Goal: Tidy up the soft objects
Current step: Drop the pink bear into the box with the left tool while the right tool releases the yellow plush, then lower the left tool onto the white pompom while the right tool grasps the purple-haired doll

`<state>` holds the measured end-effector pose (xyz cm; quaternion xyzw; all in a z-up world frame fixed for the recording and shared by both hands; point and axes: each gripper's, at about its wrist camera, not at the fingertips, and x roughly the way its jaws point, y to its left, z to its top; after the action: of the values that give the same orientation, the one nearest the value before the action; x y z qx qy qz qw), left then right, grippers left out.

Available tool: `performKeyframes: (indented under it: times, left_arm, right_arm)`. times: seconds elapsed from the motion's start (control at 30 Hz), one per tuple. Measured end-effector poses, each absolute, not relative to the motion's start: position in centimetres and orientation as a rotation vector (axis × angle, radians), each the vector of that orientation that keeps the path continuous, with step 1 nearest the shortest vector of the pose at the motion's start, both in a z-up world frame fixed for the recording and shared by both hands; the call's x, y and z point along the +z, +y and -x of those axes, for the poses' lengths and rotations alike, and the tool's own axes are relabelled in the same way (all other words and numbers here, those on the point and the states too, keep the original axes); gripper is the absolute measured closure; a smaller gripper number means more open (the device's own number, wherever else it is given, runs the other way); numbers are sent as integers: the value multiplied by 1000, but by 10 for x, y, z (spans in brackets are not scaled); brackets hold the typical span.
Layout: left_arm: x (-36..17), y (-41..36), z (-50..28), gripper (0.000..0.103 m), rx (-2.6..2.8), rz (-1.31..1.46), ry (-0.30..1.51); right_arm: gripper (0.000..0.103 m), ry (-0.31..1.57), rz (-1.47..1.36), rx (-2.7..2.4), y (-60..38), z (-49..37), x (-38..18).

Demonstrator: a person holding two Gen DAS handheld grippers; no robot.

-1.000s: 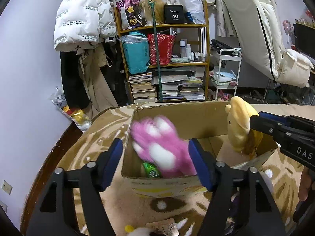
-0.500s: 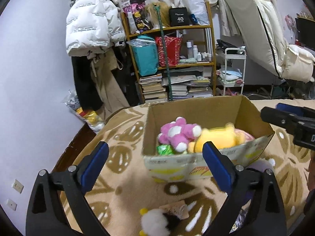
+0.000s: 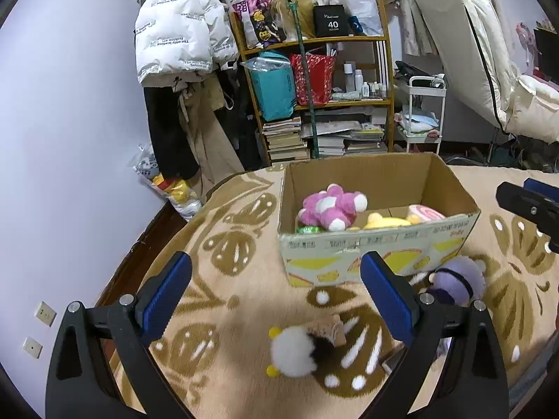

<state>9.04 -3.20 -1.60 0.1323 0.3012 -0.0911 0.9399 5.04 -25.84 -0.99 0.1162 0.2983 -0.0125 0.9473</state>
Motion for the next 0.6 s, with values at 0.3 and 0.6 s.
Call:
performKeyframes:
  times: [0.3, 0.6]
  left_arm:
    - [-14, -24, -66, 7, -156, -268, 636]
    - [-27, -20, -68, 7, -134, -279, 721]
  right_arm:
    - [0, 611, -203, -44, -253, -29, -6]
    - [0, 644, -179, -66, -252, -25, -13]
